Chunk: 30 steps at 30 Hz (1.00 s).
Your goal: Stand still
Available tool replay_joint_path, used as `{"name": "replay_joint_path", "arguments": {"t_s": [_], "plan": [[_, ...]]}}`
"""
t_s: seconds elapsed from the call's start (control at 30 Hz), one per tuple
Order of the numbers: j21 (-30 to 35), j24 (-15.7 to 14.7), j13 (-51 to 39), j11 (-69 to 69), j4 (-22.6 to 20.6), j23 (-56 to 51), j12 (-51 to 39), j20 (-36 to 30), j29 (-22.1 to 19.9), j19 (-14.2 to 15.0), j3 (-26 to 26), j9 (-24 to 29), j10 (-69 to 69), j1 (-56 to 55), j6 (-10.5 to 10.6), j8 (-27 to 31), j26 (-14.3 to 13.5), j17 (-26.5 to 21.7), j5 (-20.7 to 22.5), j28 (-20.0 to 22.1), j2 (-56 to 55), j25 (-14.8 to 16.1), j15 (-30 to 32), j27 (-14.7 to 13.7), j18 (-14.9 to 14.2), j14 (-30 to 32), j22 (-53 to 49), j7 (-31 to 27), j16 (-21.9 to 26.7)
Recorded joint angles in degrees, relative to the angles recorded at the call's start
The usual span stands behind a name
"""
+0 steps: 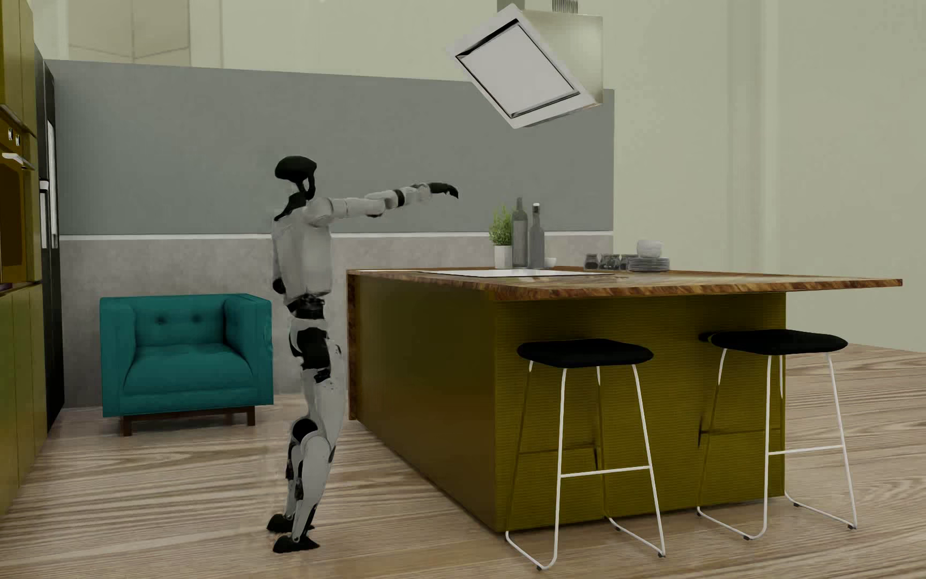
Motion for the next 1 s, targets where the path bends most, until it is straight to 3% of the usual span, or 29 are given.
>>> {"name": "replay_joint_path", "arguments": {"t_s": [0.4, 0.47, 0.53, 0.63, 0.67, 0.77, 0.83, 0.87, 0.9, 1.0], "plan": [[-0.7, 0.0, -0.3, 0.3, 0.0, -0.2, -0.4, -0.8, 0.0, 0.0, -0.1, 0.2, -0.6, -0.2, 0.7, 0.0, 0.0, 0.4, 0.0, 0.0, -0.7, 0.0, 0.4, 0.0, 0.0, 1.1, 0.3, 0.0, 0.7], [-7.5, 0.0, 1.6, 0.3, 0.0, -3.9, -0.4, -0.4, 0.0, 0.0, -0.4, 0.2, -0.4, -0.4, 1.1, 0.0, 0.0, 0.2, 0.0, 0.0, -0.8, 0.0, 0.7, 0.0, 0.0, 0.7, 0.2, 0.0, 0.3], [-19.3, 0.0, 9.8, 0.3, 0.1, -18.1, 1.1, 1.4, 0.0, 0.0, -2.4, -0.8, 0.0, -0.8, 2.5, 0.0, 0.0, 1.4, 0.2, 0.0, -1.2, 0.0, 1.8, 0.0, 0.0, -0.5, -0.4, 0.0, -1.1], [-28.3, 0.0, 29.1, -0.7, 0.4, -43.6, 4.6, 3.9, 0.0, 0.0, -6.8, -2.1, 0.4, -0.9, 7.2, 0.0, 0.0, 8.1, 1.1, 0.0, -2.6, 0.0, 7.4, 0.0, 0.0, -2.2, -1.3, 0.0, -5.3], [-28.8, 0.0, 37.3, 10.5, 0.4, -50.9, 5.7, 4.4, 0.0, 0.0, -8.1, -2.4, 0.8, -0.8, 8.9, 0.0, 0.0, 10.6, 1.2, 0.0, -2.8, 0.0, -0.1, 0.0, 0.0, -2.9, -1.5, 0.0, -6.8], [-21.7, 0.0, 61.3, 11.0, 0.6, -59.7, 7.8, 4.8, 0.0, 0.0, -11.0, -3.1, 1.6, -1.0, 11.7, 0.0, 0.0, 14.0, 1.6, 0.0, -3.2, 0.0, -3.7, 0.0, 0.0, -3.8, -2.1, 0.0, -9.0], [-13.8, 0.0, 72.9, 12.7, 0.4, -55.8, 8.5, 5.1, 0.0, 0.0, -11.8, -3.4, 1.5, -0.9, 12.4, 0.0, 0.0, 13.1, 1.2, 0.0, -2.9, 0.0, -3.8, 0.0, 0.0, -3.6, -2.3, 0.0, -9.6], [-9.7, 0.0, 77.3, 0.9, 0.4, -53.3, 8.3, 5.1, 0.0, 0.0, -12.2, -3.4, 1.5, -0.9, 12.6, 0.0, 0.0, 12.0, 1.0, 0.0, -2.8, 0.0, 6.8, 0.0, 0.0, -3.4, -2.0, 0.0, -9.8], [-6.0, 0.0, 81.1, 0.8, 0.3, -49.8, 8.0, 4.9, 0.0, 0.0, -12.5, -3.5, 1.5, -1.0, 12.6, 0.0, 0.0, 11.1, 0.8, 0.0, -2.6, 0.0, 9.5, 0.0, 0.0, -3.3, -1.7, 0.0, -9.8], [0.2, 0.0, 90.3, 0.5, 0.0, -37.8, 7.9, 6.0, 0.0, 0.0, -13.8, -3.9, 1.4, -1.1, 12.4, 0.0, 0.0, 10.3, 0.3, 0.0, -2.0, 0.0, 6.5, 0.0, 0.0, -3.0, -1.5, 0.0, -9.8]]}}
